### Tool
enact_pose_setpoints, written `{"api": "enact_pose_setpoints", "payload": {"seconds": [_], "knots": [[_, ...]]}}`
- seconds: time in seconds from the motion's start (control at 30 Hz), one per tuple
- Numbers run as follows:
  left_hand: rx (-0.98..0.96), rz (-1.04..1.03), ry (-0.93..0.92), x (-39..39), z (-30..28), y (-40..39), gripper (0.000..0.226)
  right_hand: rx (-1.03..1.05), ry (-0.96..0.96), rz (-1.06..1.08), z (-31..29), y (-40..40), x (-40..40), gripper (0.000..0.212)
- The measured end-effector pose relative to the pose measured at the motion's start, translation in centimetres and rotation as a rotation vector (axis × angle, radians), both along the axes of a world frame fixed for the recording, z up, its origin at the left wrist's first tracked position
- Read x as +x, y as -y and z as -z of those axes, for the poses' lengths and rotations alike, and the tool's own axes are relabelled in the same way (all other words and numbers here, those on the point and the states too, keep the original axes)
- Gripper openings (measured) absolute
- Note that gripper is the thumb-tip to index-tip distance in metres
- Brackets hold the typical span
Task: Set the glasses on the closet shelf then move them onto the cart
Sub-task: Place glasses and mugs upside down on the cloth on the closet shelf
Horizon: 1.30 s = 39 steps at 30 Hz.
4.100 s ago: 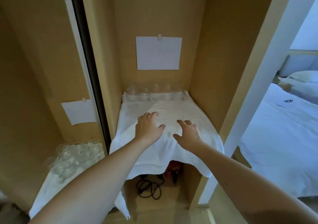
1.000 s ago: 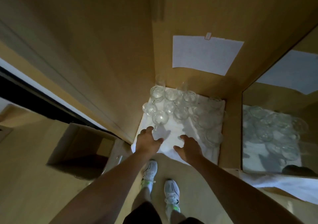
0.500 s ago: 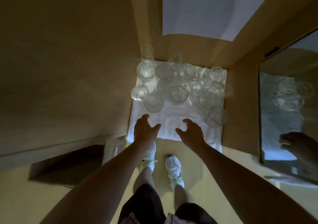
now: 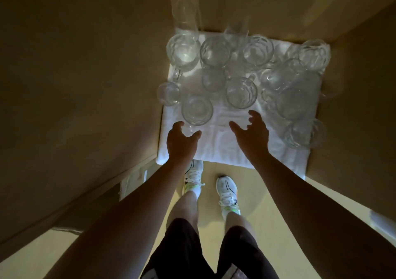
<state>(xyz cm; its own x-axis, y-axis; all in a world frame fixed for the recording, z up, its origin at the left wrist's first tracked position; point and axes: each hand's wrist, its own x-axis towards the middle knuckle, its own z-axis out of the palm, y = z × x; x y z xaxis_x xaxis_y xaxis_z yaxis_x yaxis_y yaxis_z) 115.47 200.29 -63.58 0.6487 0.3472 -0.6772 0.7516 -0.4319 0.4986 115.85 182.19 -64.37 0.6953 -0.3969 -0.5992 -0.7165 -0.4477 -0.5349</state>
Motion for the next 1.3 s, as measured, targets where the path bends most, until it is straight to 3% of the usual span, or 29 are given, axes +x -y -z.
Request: {"api": "enact_pose_setpoints", "payload": {"seconds": [0.17,0.33,0.4,0.67,0.9,1.03,1.3], "knots": [[-0.030,-0.076,0.042,0.8,2.9,0.5,0.066,-0.012,0.134,0.099,3.1,0.2,2.4,0.109],[0.040,-0.046,0.179,1.0,4.9,1.3,0.101,-0.033,0.298,0.146,5.0,0.5,3.9,0.126],[0.074,-0.030,0.253,1.2,5.0,1.5,0.112,-0.027,0.348,0.119,5.5,0.7,4.1,0.123],[0.100,-0.105,0.422,1.1,5.8,3.0,0.116,0.030,0.427,0.082,5.8,1.0,4.9,0.101],[0.142,-0.107,0.439,1.7,5.5,2.8,0.105,0.006,0.386,0.116,5.1,0.9,4.2,0.116],[0.130,-0.116,0.386,1.1,4.5,2.7,0.101,0.041,0.326,0.135,3.9,1.1,2.8,0.103],[0.104,-0.085,0.367,-1.9,0.4,3.8,0.100,0.087,0.244,0.175,-0.3,2.1,-1.1,0.106]]}}
